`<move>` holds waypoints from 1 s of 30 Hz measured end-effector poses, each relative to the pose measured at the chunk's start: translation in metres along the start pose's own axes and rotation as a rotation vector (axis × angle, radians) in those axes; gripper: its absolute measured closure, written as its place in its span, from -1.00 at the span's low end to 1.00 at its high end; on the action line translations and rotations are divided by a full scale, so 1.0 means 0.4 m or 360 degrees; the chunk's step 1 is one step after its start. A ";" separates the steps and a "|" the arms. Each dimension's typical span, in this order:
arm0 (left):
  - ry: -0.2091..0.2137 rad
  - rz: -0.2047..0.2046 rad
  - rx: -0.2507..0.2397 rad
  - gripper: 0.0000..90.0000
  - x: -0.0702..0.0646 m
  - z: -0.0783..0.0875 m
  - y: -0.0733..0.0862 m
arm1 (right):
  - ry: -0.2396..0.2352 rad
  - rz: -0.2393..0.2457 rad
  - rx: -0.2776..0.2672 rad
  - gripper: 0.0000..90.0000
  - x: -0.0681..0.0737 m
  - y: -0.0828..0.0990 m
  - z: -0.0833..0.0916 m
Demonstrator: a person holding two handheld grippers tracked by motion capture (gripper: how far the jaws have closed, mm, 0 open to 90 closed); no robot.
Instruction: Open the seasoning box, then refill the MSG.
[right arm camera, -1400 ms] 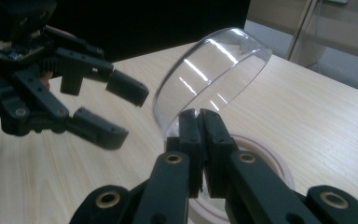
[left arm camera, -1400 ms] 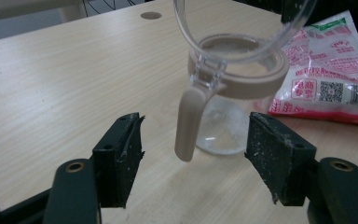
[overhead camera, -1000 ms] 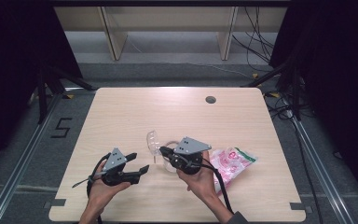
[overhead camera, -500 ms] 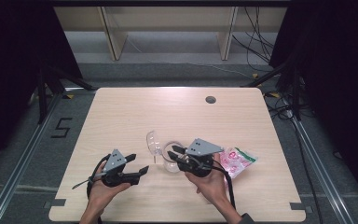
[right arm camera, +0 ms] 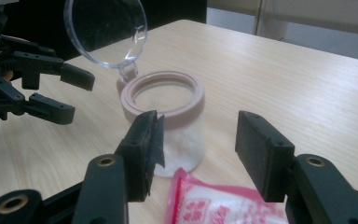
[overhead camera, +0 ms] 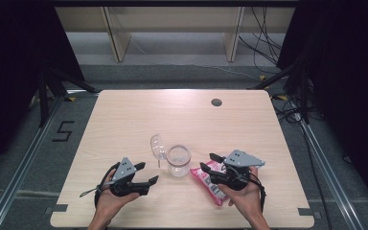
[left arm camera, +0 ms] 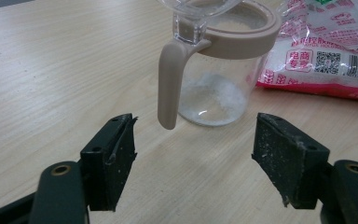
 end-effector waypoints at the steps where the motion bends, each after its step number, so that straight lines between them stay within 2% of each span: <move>1: 0.0003 0.0005 -0.0002 -0.36 -0.003 -0.001 0.000 | 0.0003 -0.0002 -0.0005 0.08 -0.003 0.003 0.003; 3: -0.0006 -0.0008 0.0005 -0.36 -0.002 -0.001 0.001 | 0.0010 -0.0008 0.0000 0.06 -0.006 0.008 0.009; 4: -0.0004 0.0000 0.0001 -0.36 -0.007 -0.003 0.001 | 0.0008 -0.0037 -0.0009 0.05 -0.006 0.012 0.012; 5: -0.0002 -0.0017 0.0014 -0.37 -0.009 -0.004 0.003 | 0.0017 -0.0027 -0.0006 0.02 -0.016 0.023 0.021; 6: 0.0015 0.0003 0.0008 -0.37 -0.015 -0.007 0.004 | 0.0038 -0.0048 0.0023 0.01 -0.020 0.029 0.029; 8: 0.0005 -0.0006 0.0019 -0.37 -0.015 -0.007 0.006 | 0.0012 -0.0047 0.0007 0.00 -0.021 0.032 0.027; 9: 0.0011 -0.0008 0.0017 -0.37 -0.019 -0.010 0.006 | 0.0037 -0.0079 0.0015 -0.01 -0.026 0.043 0.039; 10: 0.0015 -0.0021 0.0031 -0.37 -0.022 -0.011 0.007 | 0.0030 -0.0038 0.0014 -0.02 -0.030 0.045 0.041; 11: 0.0025 -0.0022 0.0026 -0.37 -0.024 -0.013 0.006 | 0.0041 -0.0095 0.0035 -0.03 -0.028 0.052 0.047; 12: 0.0025 -0.0022 0.0026 -0.37 -0.024 -0.013 0.006 | 0.0041 -0.0095 0.0035 -0.03 -0.028 0.052 0.047; 13: 0.0030 -0.0022 0.0024 -0.38 -0.030 -0.014 0.006 | 0.0054 -0.0042 0.0006 -0.05 -0.043 0.058 0.053; 14: 0.0030 -0.0022 0.0024 -0.38 -0.030 -0.014 0.006 | 0.0054 -0.0042 0.0006 -0.05 -0.043 0.058 0.053; 15: 0.0032 -0.0017 0.0028 -0.38 -0.032 -0.015 0.007 | 0.0063 -0.0133 0.0009 -0.06 -0.037 0.062 0.058; 17: 0.0039 -0.0033 0.0027 -0.38 -0.037 -0.016 0.007 | 0.0067 -0.0129 0.0038 -0.07 -0.045 0.076 0.073; 19: 0.0036 -0.0030 0.0035 -0.38 -0.043 -0.019 0.009 | 0.0063 -0.0132 0.0018 -0.08 -0.051 0.080 0.075; 20: 0.0041 -0.0033 0.0036 -0.39 -0.044 -0.020 0.009 | 0.0089 -0.0138 0.0035 -0.09 -0.054 0.086 0.081; 21: 0.0041 -0.0033 0.0036 -0.39 -0.044 -0.020 0.009 | 0.0071 -0.0151 0.0041 -0.10 -0.055 0.088 0.084; 22: 0.0047 -0.0063 0.0042 -0.40 -0.045 -0.022 0.009 | 0.0077 -0.0136 0.0042 -0.11 -0.060 0.092 0.086; 23: 0.0047 -0.0063 0.0042 -0.40 -0.045 -0.022 0.009 | 0.0077 -0.0136 0.0042 -0.11 -0.060 0.092 0.086; 24: 0.0039 -0.0031 0.0050 -0.40 -0.049 -0.022 0.013 | 0.0101 -0.0221 0.0053 -0.12 -0.060 0.098 0.097; 26: 0.0040 -0.0053 0.0054 -0.40 -0.048 -0.022 0.013 | 0.0102 -0.0204 0.0026 -0.13 -0.065 0.098 0.095; 27: 0.0043 -0.0074 0.0058 -0.40 -0.048 -0.023 0.014 | 0.0110 -0.0242 0.0023 -0.13 -0.067 0.103 0.103; 28: 0.0043 -0.0074 0.0058 -0.40 -0.048 -0.023 0.014 | 0.0110 -0.0242 0.0023 -0.13 -0.067 0.103 0.103; 29: 0.0050 -0.0061 0.0047 -0.40 -0.050 -0.026 0.013 | 0.0101 -0.0181 0.0031 -0.15 -0.077 0.109 0.109; 30: 0.0050 -0.0061 0.0047 -0.41 -0.050 -0.026 0.013 | 0.0101 -0.0181 0.0031 -0.15 -0.077 0.109 0.109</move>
Point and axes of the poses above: each handheld gripper's, and its own axes: z roughly backward along the jaws, y roughly out of its underside, x roughly to its left, the point moved 9 cm from there along -z, roughly forward along the jaws, and after that the axes turned 10 degrees about z, right-handed, at the moved point
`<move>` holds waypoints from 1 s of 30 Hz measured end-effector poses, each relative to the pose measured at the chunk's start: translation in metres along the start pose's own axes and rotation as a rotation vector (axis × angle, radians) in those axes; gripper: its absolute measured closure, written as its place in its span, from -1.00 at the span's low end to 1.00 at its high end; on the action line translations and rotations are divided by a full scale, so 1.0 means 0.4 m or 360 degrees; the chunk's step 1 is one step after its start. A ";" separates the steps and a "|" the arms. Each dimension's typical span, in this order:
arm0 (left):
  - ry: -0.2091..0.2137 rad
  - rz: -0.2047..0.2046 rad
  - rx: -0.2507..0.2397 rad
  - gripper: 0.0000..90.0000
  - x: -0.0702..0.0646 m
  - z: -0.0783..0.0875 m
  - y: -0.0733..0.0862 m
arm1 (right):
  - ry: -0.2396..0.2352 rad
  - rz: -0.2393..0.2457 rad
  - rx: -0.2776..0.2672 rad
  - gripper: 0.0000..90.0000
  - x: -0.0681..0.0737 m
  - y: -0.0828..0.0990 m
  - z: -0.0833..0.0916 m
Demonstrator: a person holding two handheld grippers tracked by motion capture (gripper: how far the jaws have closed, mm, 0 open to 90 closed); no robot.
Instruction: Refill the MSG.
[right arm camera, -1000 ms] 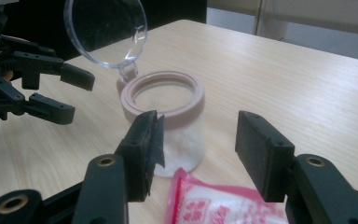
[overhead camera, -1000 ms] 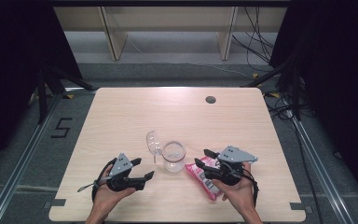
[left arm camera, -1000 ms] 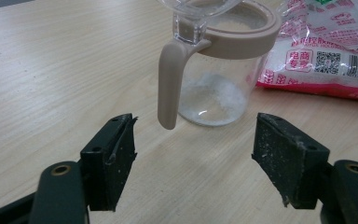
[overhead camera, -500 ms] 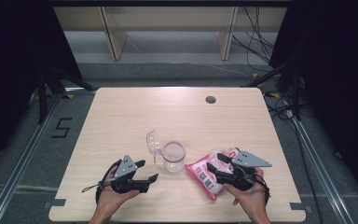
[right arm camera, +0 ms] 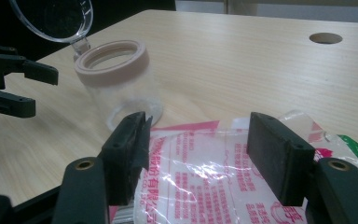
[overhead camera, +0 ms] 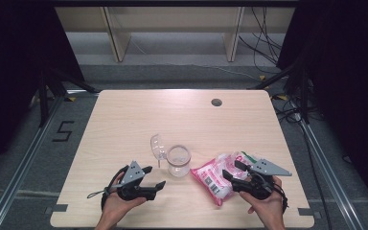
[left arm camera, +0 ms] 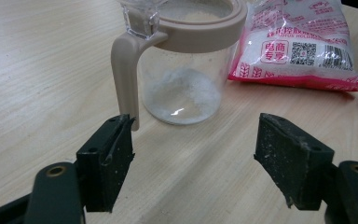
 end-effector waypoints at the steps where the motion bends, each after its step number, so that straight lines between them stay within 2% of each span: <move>1: -0.0003 -0.0007 0.0010 -0.41 0.001 0.000 0.001 | 0.0031 -0.0098 0.0023 -0.15 0.005 0.005 0.007; 2: -0.0014 0.0033 0.0016 -0.41 -0.004 -0.002 0.004 | 0.0025 -0.0057 -0.0002 -0.16 -0.007 0.009 0.011; 5: 0.0009 0.0014 0.0025 -0.41 -0.011 -0.005 0.005 | 0.0026 -0.0061 0.0016 -0.16 -0.010 0.016 0.019; 6: 0.0036 0.0038 0.0024 -0.41 -0.021 -0.006 0.004 | 0.0059 -0.0100 -0.0004 -0.15 -0.012 0.021 0.025; 7: 0.0036 0.0038 0.0024 -0.41 -0.021 -0.006 0.004 | 0.0059 -0.0100 -0.0004 -0.15 -0.012 0.021 0.025; 8: 0.0083 0.0072 0.0004 -0.41 -0.033 -0.008 0.001 | 0.0060 -0.0103 0.0007 -0.15 -0.015 0.023 0.030; 9: 0.0084 0.0041 0.0010 -0.41 -0.038 -0.007 0.001 | 0.0059 -0.0115 -0.0006 -0.16 -0.023 0.028 0.039; 10: 0.0079 0.0031 0.0004 -0.41 -0.040 -0.007 -0.001 | 0.0072 -0.0138 0.0019 -0.16 -0.024 0.033 0.045; 11: 0.0079 0.0031 0.0004 -0.42 -0.040 -0.007 -0.001 | 0.0061 -0.0122 -0.0008 -0.16 -0.030 0.034 0.045; 12: 0.0080 0.0018 0.0018 -0.41 -0.042 -0.006 0.001 | 0.0088 -0.0131 0.0015 -0.16 -0.033 0.041 0.054; 14: 0.0077 0.0024 0.0019 -0.41 -0.050 -0.007 0.002 | 0.0096 -0.0147 0.0013 -0.16 -0.037 0.049 0.059; 15: 0.0092 0.0027 0.0009 -0.41 -0.054 -0.010 0.001 | 0.0074 -0.0141 0.0037 -0.16 -0.038 0.055 0.064; 17: 0.0093 0.0008 0.0016 -0.41 -0.054 -0.010 0.002 | 0.0078 -0.0133 0.0026 -0.16 -0.040 0.057 0.066; 18: 0.0094 0.0017 0.0017 -0.41 -0.057 -0.012 0.003 | 0.0099 -0.0133 0.0023 -0.16 -0.045 0.060 0.071; 19: 0.0085 0.0000 0.0022 -0.41 -0.057 -0.013 0.004 | 0.0137 -0.0172 0.0056 -0.16 -0.048 0.070 0.081; 20: 0.0100 0.0008 0.0021 -0.41 -0.060 -0.015 0.004 | 0.0131 -0.0166 0.0032 -0.16 -0.051 0.071 0.080; 22: 0.0101 0.0015 0.0020 -0.41 -0.061 -0.016 0.005 | 0.0122 -0.0171 0.0048 -0.17 -0.051 0.076 0.084; 23: 0.0100 0.0013 0.0025 -0.41 -0.063 -0.018 0.006 | 0.0159 -0.0192 0.0072 -0.17 -0.061 0.090 0.086; 25: 0.0104 0.0000 0.0031 -0.41 -0.064 -0.018 0.006 | 0.0146 -0.0194 0.0065 -0.18 -0.063 0.093 0.084; 26: 0.0108 -0.0005 0.0034 -0.41 -0.066 -0.018 0.007 | 0.0175 -0.0244 0.0124 -0.18 -0.069 0.105 0.094; 27: 0.0108 -0.0005 0.0034 -0.41 -0.066 -0.018 0.007 | 0.0175 -0.0244 0.0124 -0.18 -0.069 0.105 0.094; 28: 0.0108 -0.0001 0.0033 -0.41 -0.067 -0.018 0.007 | 0.0177 -0.0298 0.0111 -0.18 -0.065 0.105 0.093; 29: 0.0108 0.0017 0.0024 -0.41 -0.069 -0.020 0.006 | 0.0199 -0.0221 0.0127 -0.18 -0.079 0.111 0.097; 30: 0.0095 0.0003 0.0037 -0.41 -0.066 -0.018 0.007 | 0.0164 -0.0266 0.0089 -0.18 -0.074 0.110 0.090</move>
Point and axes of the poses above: each handheld gripper's, and its own axes: z roughly backward along the jaws, y roughly out of its underside, x roughly to its left, the point moved 9 cm from there along -z, roughly forward along the jaws, and after that the axes turned 10 degrees about z, right-handed, at the moved point
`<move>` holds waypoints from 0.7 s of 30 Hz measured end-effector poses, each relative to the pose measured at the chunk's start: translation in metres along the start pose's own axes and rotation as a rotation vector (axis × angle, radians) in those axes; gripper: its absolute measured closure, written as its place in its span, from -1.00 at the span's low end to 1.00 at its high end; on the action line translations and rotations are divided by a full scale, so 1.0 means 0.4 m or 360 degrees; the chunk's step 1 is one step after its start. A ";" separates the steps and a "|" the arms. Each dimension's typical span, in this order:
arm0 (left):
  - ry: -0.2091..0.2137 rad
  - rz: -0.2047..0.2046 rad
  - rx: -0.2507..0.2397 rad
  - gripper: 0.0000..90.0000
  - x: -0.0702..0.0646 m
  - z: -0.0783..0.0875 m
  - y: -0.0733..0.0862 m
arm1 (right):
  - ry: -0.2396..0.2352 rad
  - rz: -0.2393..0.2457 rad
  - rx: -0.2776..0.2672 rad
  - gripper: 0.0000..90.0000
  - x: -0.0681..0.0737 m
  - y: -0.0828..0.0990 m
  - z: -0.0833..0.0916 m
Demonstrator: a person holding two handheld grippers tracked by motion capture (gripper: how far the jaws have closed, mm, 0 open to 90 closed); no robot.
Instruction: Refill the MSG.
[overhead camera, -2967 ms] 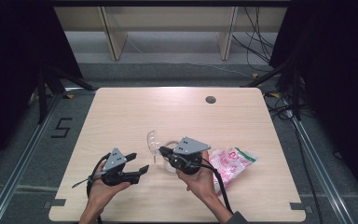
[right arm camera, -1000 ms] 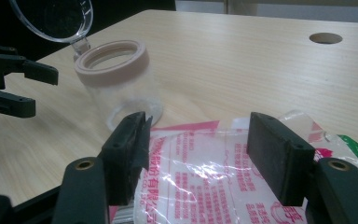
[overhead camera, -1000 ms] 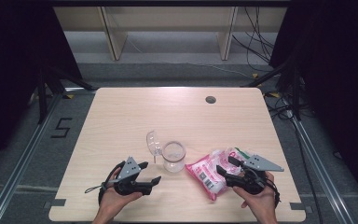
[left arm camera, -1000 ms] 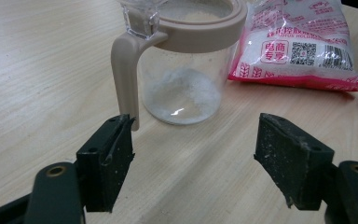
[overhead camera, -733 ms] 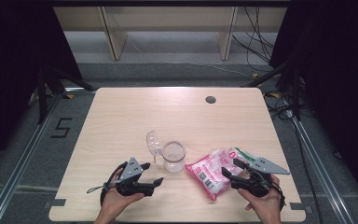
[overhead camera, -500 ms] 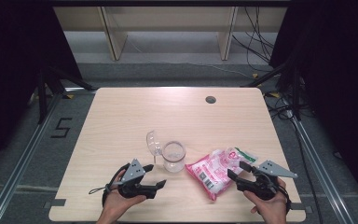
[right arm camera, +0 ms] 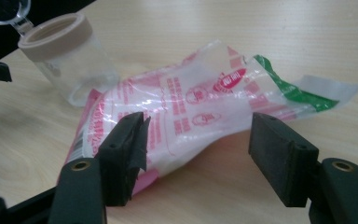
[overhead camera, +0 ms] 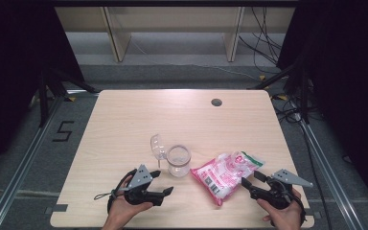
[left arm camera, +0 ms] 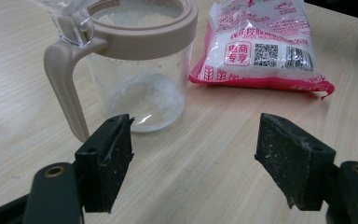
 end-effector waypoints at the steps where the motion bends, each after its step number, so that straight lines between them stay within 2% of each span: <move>1: 0.0000 0.0004 -0.0004 -0.41 0.000 0.000 0.000 | 0.0024 0.0008 0.0016 -0.18 -0.005 0.005 -0.001; 2: 0.0011 0.0004 -0.0003 -0.41 0.000 -0.001 0.000 | 0.0017 0.0006 0.0006 -0.18 -0.006 0.005 -0.001; 5: 0.0005 0.0009 -0.0001 -0.41 -0.001 -0.002 0.001 | 0.0034 0.0002 0.0065 -0.19 -0.015 0.016 0.000; 6: 0.0012 0.0001 0.0002 -0.42 0.000 -0.005 0.002 | 0.0035 -0.0067 0.0073 -0.19 -0.011 0.021 -0.007; 7: 0.0010 -0.0022 0.0026 -0.42 0.002 -0.003 0.004 | 0.0035 -0.0067 0.0073 -0.19 -0.011 0.021 -0.007; 8: 0.0010 -0.0001 0.0022 -0.41 -0.002 -0.006 0.006 | 0.0005 -0.0065 0.0062 -0.21 -0.016 0.024 -0.015; 10: 0.0030 -0.0006 0.0019 -0.41 -0.005 -0.009 0.006 | 0.0020 -0.0056 0.0060 -0.21 -0.022 0.025 -0.017; 11: 0.0032 -0.0007 0.0016 -0.42 -0.005 -0.011 0.007 | -0.0004 -0.0098 0.0052 -0.26 -0.020 0.023 -0.023; 14: 0.0021 -0.0008 0.0029 -0.41 -0.006 -0.011 0.008 | -0.0001 -0.0128 0.0058 -0.27 -0.022 0.022 -0.031; 15: 0.0024 -0.0014 0.0027 -0.41 -0.007 -0.011 0.008 | -0.0010 -0.0188 0.0087 -0.28 -0.017 0.024 -0.032; 16: 0.0033 -0.0004 0.0024 -0.41 -0.009 -0.011 0.007 | -0.0014 -0.0144 0.0058 -0.30 -0.027 0.021 -0.051; 17: 0.0039 0.0001 0.0020 -0.42 -0.009 -0.011 0.007 | -0.0011 -0.0187 0.0086 -0.30 -0.021 0.023 -0.056; 19: 0.0054 -0.0012 0.0018 -0.41 -0.009 -0.011 0.005 | -0.0026 -0.0212 0.0088 -0.30 -0.017 0.021 -0.062; 20: 0.0048 -0.0030 0.0024 -0.41 -0.006 -0.011 0.005 | -0.0048 -0.0160 0.0107 -0.32 -0.022 0.019 -0.073; 21: 0.0048 -0.0030 0.0024 -0.41 -0.006 -0.011 0.005 | -0.0048 -0.0160 0.0107 -0.32 -0.022 0.019 -0.073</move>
Point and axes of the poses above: each handheld gripper's, and its own axes: z roughly backward along the jaws, y roughly out of its underside, x roughly to its left, the point moved 9 cm from there along -z, roughly forward along the jaws, and after that the axes turned 10 degrees about z, right-handed, at the moved point
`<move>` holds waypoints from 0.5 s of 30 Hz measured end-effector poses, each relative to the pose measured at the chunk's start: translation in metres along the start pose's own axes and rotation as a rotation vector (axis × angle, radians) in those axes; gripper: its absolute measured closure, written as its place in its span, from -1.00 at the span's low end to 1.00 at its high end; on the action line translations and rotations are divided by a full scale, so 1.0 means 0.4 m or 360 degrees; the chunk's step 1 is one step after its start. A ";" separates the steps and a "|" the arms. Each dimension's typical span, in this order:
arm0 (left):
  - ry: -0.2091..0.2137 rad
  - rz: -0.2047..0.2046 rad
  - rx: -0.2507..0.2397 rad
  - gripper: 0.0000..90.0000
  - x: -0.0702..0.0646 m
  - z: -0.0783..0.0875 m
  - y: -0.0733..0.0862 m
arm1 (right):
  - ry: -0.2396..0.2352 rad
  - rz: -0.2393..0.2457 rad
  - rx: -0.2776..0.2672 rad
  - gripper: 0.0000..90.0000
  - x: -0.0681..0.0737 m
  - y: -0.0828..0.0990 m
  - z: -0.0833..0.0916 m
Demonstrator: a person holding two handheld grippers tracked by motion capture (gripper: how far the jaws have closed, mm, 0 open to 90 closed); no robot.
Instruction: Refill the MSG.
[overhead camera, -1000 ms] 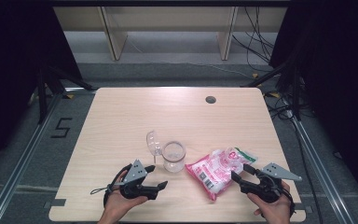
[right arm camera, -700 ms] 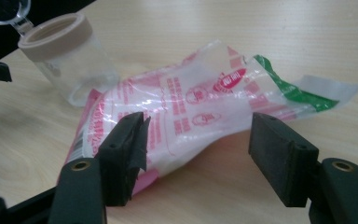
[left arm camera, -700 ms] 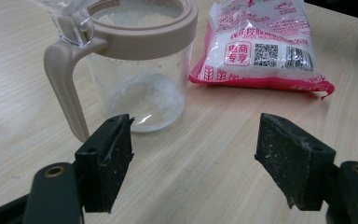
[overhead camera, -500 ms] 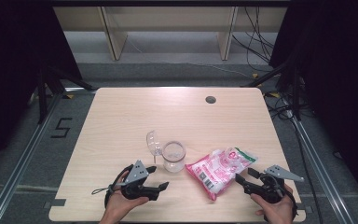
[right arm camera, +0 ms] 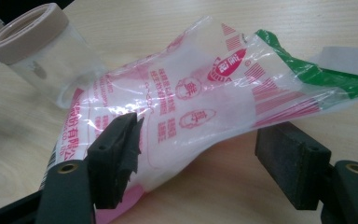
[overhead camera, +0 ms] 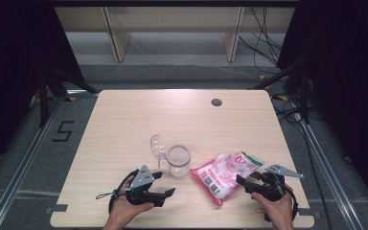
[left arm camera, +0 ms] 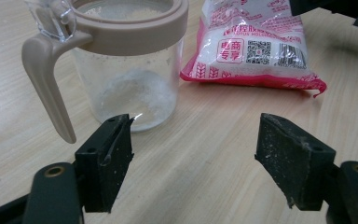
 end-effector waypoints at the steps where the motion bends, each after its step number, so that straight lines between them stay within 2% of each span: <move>1: -0.0006 0.0001 0.0003 -0.41 -0.001 0.000 0.001 | 0.0019 0.0019 -0.0014 -0.32 -0.005 -0.003 -0.006; 2: -0.0001 0.0002 0.0004 -0.41 -0.001 -0.001 0.001 | 0.0014 0.0019 -0.0009 -0.33 -0.005 -0.004 -0.012; 3: -0.0011 0.0020 0.0018 -0.41 0.000 -0.001 0.005 | 0.0027 -0.0045 0.0023 -0.33 0.000 -0.001 -0.015; 4: -0.0004 0.0039 0.0001 -0.41 -0.005 -0.004 0.003 | 0.0030 0.0023 0.0028 -0.33 -0.014 -0.003 -0.023; 8: -0.0001 0.0036 -0.0002 -0.41 -0.005 -0.005 0.003 | 0.0009 -0.0015 0.0021 -0.32 -0.014 -0.008 -0.037; 9: 0.0000 0.0039 0.0001 -0.41 -0.006 -0.005 0.003 | 0.0055 0.0011 0.0032 -0.30 -0.025 -0.007 -0.041; 10: -0.0002 0.0030 0.0000 -0.41 -0.005 -0.005 0.003 | 0.0003 -0.0106 0.0036 -0.29 -0.006 -0.009 -0.043; 11: -0.0003 0.0033 -0.0002 -0.42 -0.005 -0.005 0.003 | 0.0032 -0.0005 0.0048 -0.27 -0.023 -0.009 -0.047; 12: -0.0007 0.0033 -0.0007 -0.41 -0.005 -0.005 0.002 | 0.0037 -0.0009 0.0054 -0.26 -0.023 -0.009 -0.051; 13: -0.0010 0.0025 0.0002 -0.41 -0.003 -0.003 0.003 | 0.0011 -0.0020 0.0036 -0.25 -0.020 -0.011 -0.059; 14: -0.0011 0.0033 0.0000 -0.41 -0.004 -0.004 0.003 | 0.0032 -0.0078 0.0068 -0.24 -0.016 -0.008 -0.059; 15: -0.0011 0.0033 0.0000 -0.41 -0.004 -0.004 0.003 | 0.0032 -0.0078 0.0068 -0.24 -0.016 -0.008 -0.059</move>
Point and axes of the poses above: each handheld gripper's, and its own axes: z roughly backward along the jaws, y roughly out of its underside, x roughly to its left, the point moved 9 cm from there along -z, roughly forward along the jaws, and after that the axes turned 10 degrees about z, right-handed, at the moved point
